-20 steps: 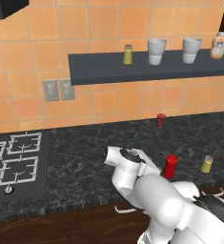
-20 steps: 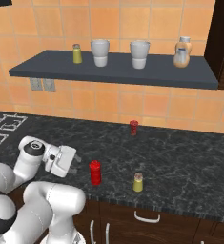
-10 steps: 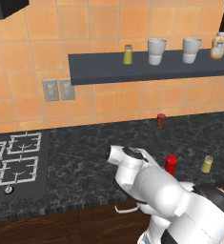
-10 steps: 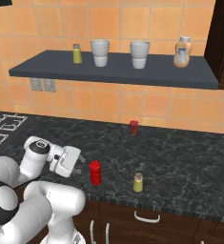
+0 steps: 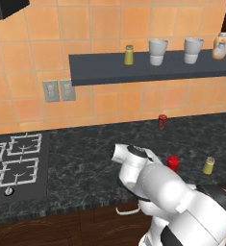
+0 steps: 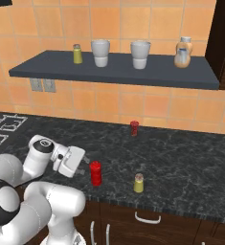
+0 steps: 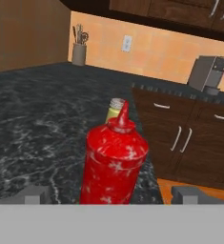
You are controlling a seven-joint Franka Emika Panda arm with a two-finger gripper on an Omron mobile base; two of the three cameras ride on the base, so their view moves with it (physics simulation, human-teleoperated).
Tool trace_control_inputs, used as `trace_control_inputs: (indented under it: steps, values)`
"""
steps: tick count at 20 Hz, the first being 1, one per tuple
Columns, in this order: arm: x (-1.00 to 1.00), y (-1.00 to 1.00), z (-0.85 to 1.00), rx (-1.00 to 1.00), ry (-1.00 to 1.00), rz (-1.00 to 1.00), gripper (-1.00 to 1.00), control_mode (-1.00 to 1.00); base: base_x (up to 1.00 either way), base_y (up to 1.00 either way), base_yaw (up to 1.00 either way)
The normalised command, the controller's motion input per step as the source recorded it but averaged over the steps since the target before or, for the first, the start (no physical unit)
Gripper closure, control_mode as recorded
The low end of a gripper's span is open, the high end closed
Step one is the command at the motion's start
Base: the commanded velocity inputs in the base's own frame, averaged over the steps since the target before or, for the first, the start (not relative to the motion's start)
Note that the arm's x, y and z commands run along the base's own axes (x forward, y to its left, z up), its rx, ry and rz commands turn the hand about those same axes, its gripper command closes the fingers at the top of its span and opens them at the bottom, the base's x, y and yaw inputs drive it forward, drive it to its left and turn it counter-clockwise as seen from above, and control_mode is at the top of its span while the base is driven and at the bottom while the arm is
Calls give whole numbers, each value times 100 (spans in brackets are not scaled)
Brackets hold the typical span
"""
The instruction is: Put the shaker and condiment bottle from the counter next to their counterparts in the cabinet.
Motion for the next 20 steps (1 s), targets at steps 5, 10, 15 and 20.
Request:
trace_control_inputs:
  steps: [5,10,15,20]
  values:
    - [-22,-19,0,0,0,0,-100,-100,0,0,0]
    - [-14,-25,0,0,0,0,-100,-100,0,0,0]
    - [0,-24,0,0,0,0,-100,-100,0,0,0]
    - [-1,-22,-2,0,0,0,-100,-100,0,0,0]
